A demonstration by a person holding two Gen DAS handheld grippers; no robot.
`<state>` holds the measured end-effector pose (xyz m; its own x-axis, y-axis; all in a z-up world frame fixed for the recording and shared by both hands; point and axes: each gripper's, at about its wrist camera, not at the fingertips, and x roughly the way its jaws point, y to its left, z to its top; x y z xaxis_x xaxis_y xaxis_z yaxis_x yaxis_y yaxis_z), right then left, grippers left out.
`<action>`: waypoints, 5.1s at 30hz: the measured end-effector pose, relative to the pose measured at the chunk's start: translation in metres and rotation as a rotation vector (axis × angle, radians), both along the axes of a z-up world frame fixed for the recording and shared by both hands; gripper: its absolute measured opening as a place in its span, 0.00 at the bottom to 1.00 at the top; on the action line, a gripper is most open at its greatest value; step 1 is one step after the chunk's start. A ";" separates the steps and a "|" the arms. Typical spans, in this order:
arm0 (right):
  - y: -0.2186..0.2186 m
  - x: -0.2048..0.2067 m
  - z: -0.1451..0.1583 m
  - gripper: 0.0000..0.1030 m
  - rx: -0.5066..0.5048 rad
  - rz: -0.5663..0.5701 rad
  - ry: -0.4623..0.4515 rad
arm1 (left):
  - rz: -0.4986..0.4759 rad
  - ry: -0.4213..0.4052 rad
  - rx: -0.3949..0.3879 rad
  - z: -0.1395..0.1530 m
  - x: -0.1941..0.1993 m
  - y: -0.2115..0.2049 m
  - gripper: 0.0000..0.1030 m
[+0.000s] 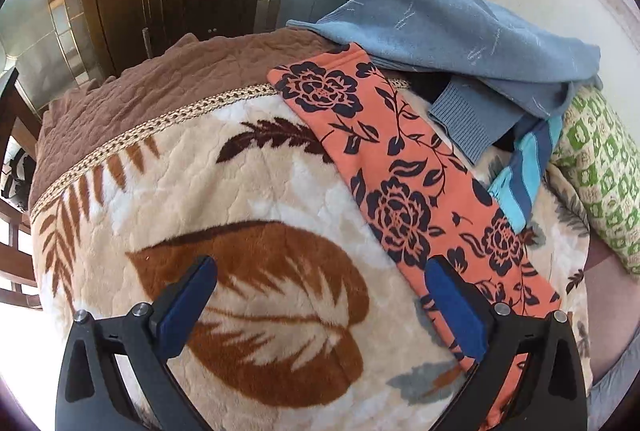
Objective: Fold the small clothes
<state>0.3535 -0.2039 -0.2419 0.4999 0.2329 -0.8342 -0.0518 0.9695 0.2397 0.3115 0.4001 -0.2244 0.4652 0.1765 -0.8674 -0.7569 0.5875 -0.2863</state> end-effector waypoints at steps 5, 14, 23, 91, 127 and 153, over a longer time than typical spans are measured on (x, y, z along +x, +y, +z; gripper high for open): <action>-0.001 0.006 -0.002 0.13 0.005 0.001 -0.025 | 0.020 -0.051 -0.100 -0.006 0.027 0.032 0.96; 0.013 0.003 -0.004 0.13 -0.095 0.032 -0.101 | 0.015 -0.176 -0.208 -0.025 0.064 0.054 0.65; 0.011 0.005 -0.005 0.13 -0.079 0.028 -0.108 | 0.041 -0.199 -0.139 -0.037 0.089 0.061 0.14; -0.116 0.001 0.036 0.11 0.268 -0.242 -0.115 | -0.859 0.077 0.445 0.003 0.057 -0.325 0.76; -0.142 0.022 0.021 0.19 0.527 -0.287 -0.161 | -0.902 0.134 0.486 -0.014 0.135 -0.380 0.78; -0.205 0.095 -0.006 0.21 0.685 -0.400 -0.130 | -0.793 0.220 0.500 -0.037 0.146 -0.341 0.85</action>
<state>0.4487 -0.4087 -0.2483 0.7374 0.4545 -0.4996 0.1998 0.5598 0.8042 0.4578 0.0590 -0.2610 0.4442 0.2534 -0.8594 -0.0935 0.9670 0.2368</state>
